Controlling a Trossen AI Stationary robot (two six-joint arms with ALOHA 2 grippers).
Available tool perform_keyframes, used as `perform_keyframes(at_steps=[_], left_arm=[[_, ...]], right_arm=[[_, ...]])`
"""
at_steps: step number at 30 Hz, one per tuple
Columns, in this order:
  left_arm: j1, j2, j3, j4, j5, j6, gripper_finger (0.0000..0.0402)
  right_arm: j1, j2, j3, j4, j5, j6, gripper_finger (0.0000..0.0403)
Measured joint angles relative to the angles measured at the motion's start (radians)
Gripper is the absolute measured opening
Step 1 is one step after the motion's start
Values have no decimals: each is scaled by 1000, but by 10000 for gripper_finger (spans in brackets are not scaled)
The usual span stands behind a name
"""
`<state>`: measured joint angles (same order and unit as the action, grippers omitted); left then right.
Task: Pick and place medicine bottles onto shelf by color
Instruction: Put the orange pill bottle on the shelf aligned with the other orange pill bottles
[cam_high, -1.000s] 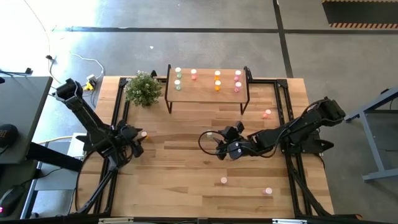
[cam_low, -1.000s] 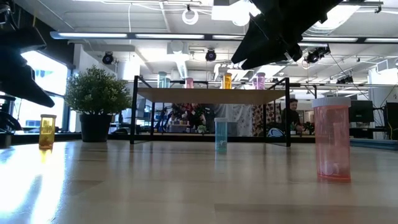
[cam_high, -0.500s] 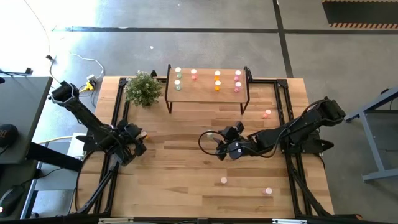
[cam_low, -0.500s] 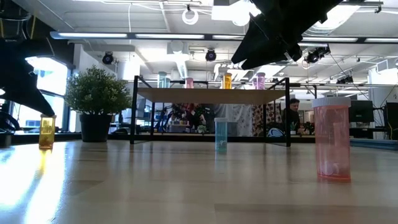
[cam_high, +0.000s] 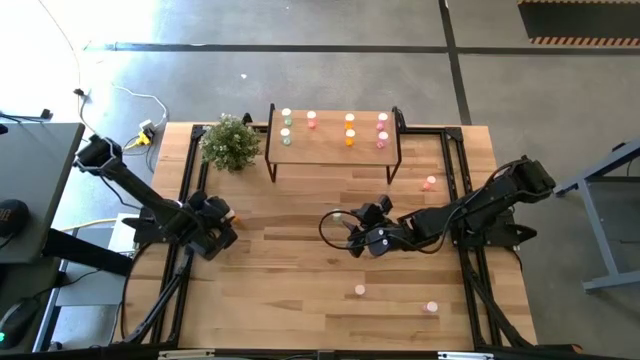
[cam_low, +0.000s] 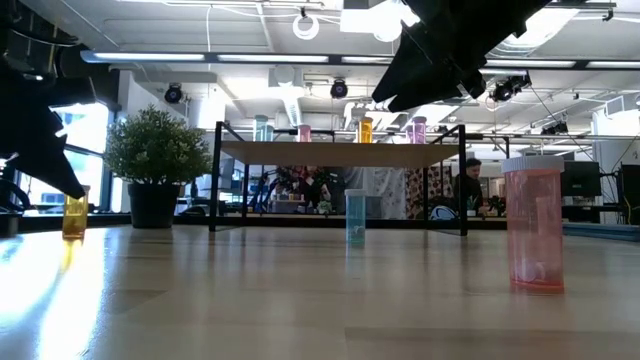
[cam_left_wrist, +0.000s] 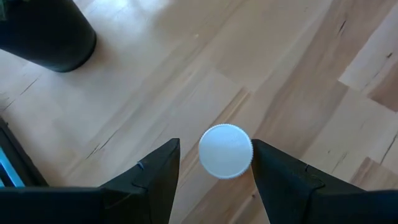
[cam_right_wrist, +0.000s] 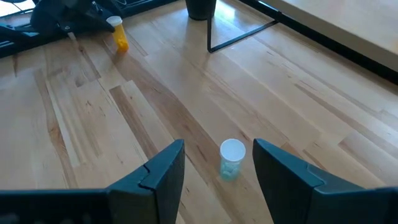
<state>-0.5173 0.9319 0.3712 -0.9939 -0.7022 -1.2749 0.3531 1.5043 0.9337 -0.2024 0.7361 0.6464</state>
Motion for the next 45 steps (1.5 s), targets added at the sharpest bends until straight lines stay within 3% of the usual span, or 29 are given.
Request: perform_keyframes(at_steps=[13,26,45], left_arm=[[55,0,0,26,12,32,181],[67,0,1,32,45,42,110],[67,-26,1,93,65,88,109]], right_arm=[[0,0,0,0,0,0,181],[0,0,0,-12,0,0,181],[0,0,0,-8,-40,8,181]])
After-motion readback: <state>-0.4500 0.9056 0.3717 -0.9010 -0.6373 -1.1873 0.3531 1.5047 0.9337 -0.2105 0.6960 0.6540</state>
